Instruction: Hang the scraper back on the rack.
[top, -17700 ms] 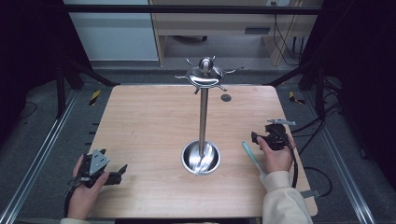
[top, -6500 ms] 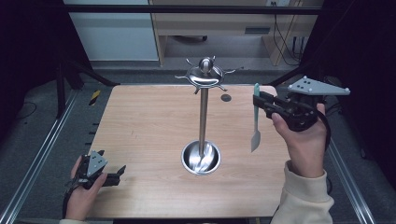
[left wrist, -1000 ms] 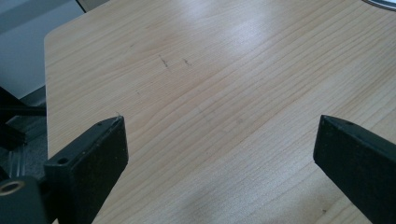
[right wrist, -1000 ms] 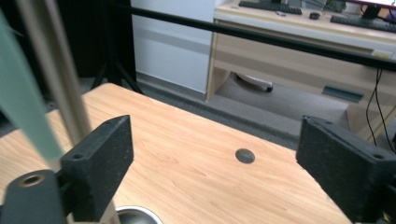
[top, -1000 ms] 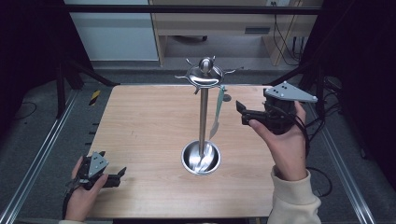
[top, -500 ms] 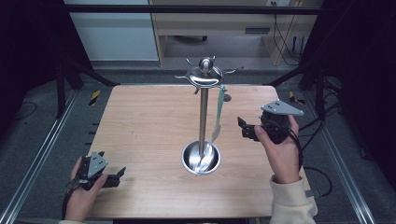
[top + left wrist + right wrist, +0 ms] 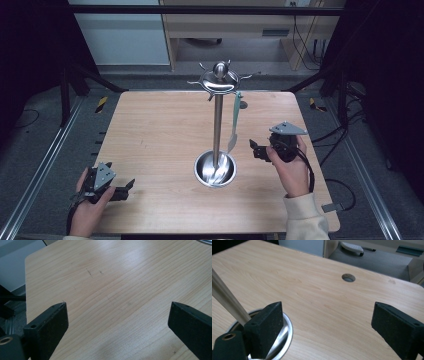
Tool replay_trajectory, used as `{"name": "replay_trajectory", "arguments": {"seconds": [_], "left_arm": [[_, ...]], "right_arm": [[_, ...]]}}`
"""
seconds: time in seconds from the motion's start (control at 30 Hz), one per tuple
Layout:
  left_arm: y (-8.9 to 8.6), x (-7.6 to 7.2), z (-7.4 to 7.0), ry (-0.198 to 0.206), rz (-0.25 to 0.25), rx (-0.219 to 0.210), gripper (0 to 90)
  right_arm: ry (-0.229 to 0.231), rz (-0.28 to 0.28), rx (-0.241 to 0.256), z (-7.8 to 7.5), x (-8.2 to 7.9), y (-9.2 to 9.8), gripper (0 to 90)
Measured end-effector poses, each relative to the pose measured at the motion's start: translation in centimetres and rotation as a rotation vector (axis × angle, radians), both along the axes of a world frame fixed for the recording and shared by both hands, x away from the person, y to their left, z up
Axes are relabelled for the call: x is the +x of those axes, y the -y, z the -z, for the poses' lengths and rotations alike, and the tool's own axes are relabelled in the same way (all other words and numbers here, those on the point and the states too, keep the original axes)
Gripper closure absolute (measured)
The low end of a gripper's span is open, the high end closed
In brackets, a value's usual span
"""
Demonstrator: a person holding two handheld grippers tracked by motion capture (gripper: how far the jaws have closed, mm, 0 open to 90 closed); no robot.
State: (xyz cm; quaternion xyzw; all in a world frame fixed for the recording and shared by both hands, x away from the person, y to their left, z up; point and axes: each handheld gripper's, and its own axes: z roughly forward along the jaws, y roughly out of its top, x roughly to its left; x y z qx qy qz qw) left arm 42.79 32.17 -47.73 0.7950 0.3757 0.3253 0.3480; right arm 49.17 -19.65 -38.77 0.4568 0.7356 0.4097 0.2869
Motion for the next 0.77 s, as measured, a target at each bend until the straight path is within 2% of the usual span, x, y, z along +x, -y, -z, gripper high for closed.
{"name": "replay_trajectory", "arguments": {"seconds": [0.27, 0.37, 0.47, 0.5, 0.77], "left_arm": [[0.0, 0.0, 0.0, -0.001, 0.000, -0.001, 2.8], [0.1, 0.0, 0.0, -0.003, -0.001, 0.001, 2.8], [0.1, 0.0, 0.0, -0.004, 0.001, 0.003, 2.8], [0.1, 0.0, 0.0, -0.004, 0.002, 0.003, 2.8], [0.1, 0.1, 0.0, -0.007, 0.006, 0.004, 2.8]], "right_arm": [[-0.020, 0.017, -0.021, 3.1, 0.2, 0.5, 12.2], [-0.058, 0.021, -0.032, 4.9, 0.4, 0.6, 12.7], [-0.116, 0.030, -0.054, 6.5, 0.7, 0.7, 13.0], [-0.132, 0.031, -0.053, 6.7, 0.8, 0.7, 13.1], [-0.137, 0.043, -0.067, 7.1, 1.0, 0.8, 13.2]]}}
